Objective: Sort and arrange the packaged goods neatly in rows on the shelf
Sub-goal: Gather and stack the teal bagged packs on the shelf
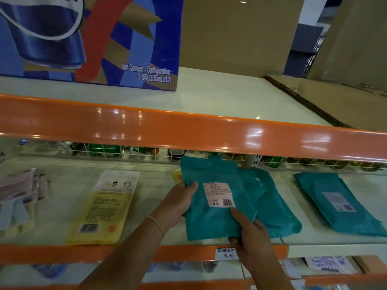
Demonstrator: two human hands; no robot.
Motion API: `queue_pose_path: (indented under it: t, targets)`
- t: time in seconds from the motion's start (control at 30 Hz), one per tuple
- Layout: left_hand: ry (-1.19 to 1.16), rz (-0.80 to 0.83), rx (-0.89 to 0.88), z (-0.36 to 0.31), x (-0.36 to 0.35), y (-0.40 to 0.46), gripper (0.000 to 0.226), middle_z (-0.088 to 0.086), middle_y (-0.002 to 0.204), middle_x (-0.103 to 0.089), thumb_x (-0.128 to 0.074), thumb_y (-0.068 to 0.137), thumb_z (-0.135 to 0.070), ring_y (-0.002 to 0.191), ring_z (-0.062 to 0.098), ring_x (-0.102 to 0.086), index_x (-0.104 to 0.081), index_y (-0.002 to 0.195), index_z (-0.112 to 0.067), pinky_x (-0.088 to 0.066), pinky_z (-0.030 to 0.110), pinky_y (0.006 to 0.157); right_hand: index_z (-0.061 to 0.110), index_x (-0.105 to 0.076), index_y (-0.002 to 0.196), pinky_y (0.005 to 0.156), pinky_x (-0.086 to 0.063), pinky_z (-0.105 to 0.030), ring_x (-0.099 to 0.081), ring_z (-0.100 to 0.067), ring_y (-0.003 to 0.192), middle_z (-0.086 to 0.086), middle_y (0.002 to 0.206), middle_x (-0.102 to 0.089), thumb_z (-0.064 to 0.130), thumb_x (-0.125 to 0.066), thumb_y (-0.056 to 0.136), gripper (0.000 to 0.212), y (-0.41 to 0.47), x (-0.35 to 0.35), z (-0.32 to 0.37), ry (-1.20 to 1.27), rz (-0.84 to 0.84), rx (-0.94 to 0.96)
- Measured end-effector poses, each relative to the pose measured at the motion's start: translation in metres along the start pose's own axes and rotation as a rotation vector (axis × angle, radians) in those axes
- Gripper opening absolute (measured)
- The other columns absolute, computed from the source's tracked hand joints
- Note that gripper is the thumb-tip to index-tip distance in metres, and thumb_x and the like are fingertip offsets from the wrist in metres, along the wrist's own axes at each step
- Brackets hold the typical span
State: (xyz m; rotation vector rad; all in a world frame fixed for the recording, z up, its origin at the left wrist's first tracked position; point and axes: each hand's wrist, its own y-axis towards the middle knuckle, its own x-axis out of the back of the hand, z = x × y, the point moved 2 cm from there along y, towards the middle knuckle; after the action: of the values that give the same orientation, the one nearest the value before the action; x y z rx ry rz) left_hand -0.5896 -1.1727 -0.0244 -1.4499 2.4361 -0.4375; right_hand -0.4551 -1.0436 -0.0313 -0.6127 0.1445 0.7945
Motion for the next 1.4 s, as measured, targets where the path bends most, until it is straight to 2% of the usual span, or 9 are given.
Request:
queue_pose_path:
  t: [0.1, 0.17, 0.23, 0.37, 0.57, 0.73, 0.87, 1.1, 1.4]
  targets:
    - [0.324, -0.095, -0.106, 0.001, -0.015, 0.006, 0.053, 0.004, 0.095, -0.071, -0.033, 0.096, -0.059, 0.086, 0.022, -0.068, -0.066, 0.101, -0.019, -0.056, 0.044, 0.082, 0.001, -0.066, 0.105, 0.045, -0.051, -0.031, -0.066, -0.024, 0.068, -0.014, 0.098, -0.074, 0.012, -0.07, 0.086, 0.023, 0.009, 0.021, 0.008, -0.048, 0.023, 0.058]
    - [0.491, -0.21, -0.148, 0.002, -0.034, 0.008, 0.056, 0.005, 0.094, -0.067, -0.029, 0.096, -0.06, 0.085, 0.022, -0.065, -0.062, 0.099, -0.015, -0.054, 0.043, 0.081, 0.002, -0.068, 0.104, 0.073, -0.056, -0.054, -0.068, -0.036, 0.085, -0.018, 0.104, -0.073, 0.013, -0.072, 0.084, 0.023, 0.015, 0.036, 0.016, -0.044, 0.017, 0.082]
    - [0.6, -0.279, -0.182, 0.001, -0.061, 0.011, 0.053, 0.008, 0.092, -0.064, -0.029, 0.098, -0.056, 0.083, 0.022, -0.062, -0.059, 0.094, -0.013, -0.052, 0.041, 0.078, 0.004, -0.069, 0.103, 0.086, -0.049, -0.06, -0.066, -0.04, 0.093, -0.02, 0.105, -0.072, 0.013, -0.071, 0.085, 0.02, 0.019, 0.053, 0.029, -0.043, 0.0, 0.095]
    - [0.633, -0.295, -0.231, -0.004, -0.122, 0.015, 0.038, 0.0, 0.084, -0.056, -0.031, 0.1, -0.048, 0.077, 0.016, -0.055, -0.049, 0.085, -0.019, -0.046, 0.034, 0.074, 0.005, -0.069, 0.1, 0.075, -0.058, -0.045, -0.072, -0.032, 0.087, -0.014, 0.095, -0.075, 0.012, -0.067, 0.088, 0.014, 0.027, 0.095, 0.056, 0.016, -0.039, 0.139]
    - [0.607, -0.303, -0.298, -0.007, -0.214, 0.026, 0.036, 0.002, 0.087, -0.057, -0.033, 0.1, -0.047, 0.076, 0.014, -0.054, -0.05, 0.087, -0.018, -0.04, 0.031, 0.066, 0.01, -0.066, 0.108, 0.078, -0.058, -0.049, -0.072, -0.032, 0.091, -0.011, 0.099, -0.075, 0.008, -0.069, 0.086, 0.022, 0.045, 0.161, 0.089, 0.099, -0.075, 0.182]
    - [0.579, -0.156, -0.277, -0.005, -0.28, 0.039, 0.038, 0.0, 0.093, -0.063, -0.031, 0.098, -0.056, 0.082, 0.015, -0.061, -0.054, 0.099, -0.025, -0.054, 0.038, 0.08, 0.013, -0.063, 0.109, 0.085, -0.056, -0.049, -0.069, -0.032, 0.096, -0.013, 0.106, -0.071, 0.007, -0.07, 0.086, 0.025, 0.075, 0.228, 0.123, 0.111, -0.171, 0.187]
    - [0.662, -0.033, -0.245, -0.008, -0.317, 0.039, 0.033, 0.004, 0.078, -0.065, -0.031, 0.098, -0.055, 0.059, 0.014, -0.061, -0.046, 0.105, -0.028, -0.052, 0.029, 0.056, 0.012, -0.056, 0.124, 0.092, -0.054, -0.052, -0.065, -0.031, 0.105, -0.012, 0.117, -0.065, 0.016, -0.073, 0.083, 0.044, 0.102, 0.28, 0.151, 0.068, -0.243, 0.229]
    - [0.583, 0.044, -0.186, 0.002, -0.344, 0.045, 0.034, 0.006, 0.072, -0.06, -0.039, 0.1, -0.044, 0.046, 0.008, -0.052, -0.046, 0.125, -0.022, -0.043, 0.018, 0.042, 0.015, -0.053, 0.117, 0.084, -0.056, -0.046, -0.062, -0.03, 0.104, -0.01, 0.113, -0.062, 0.022, -0.072, 0.085, 0.038, 0.148, 0.326, 0.176, -0.065, -0.331, 0.225]
    - [0.643, 0.081, -0.283, 0.006, -0.338, 0.048, 0.034, 0.007, 0.071, -0.066, -0.039, 0.1, -0.042, 0.051, 0.011, -0.057, -0.045, 0.13, -0.026, -0.052, 0.023, 0.053, 0.012, -0.05, 0.119, 0.071, -0.059, -0.04, -0.063, -0.025, 0.092, -0.009, 0.106, -0.062, 0.047, -0.077, 0.076, 0.061, 0.154, 0.34, 0.179, -0.56, -0.509, 0.305]
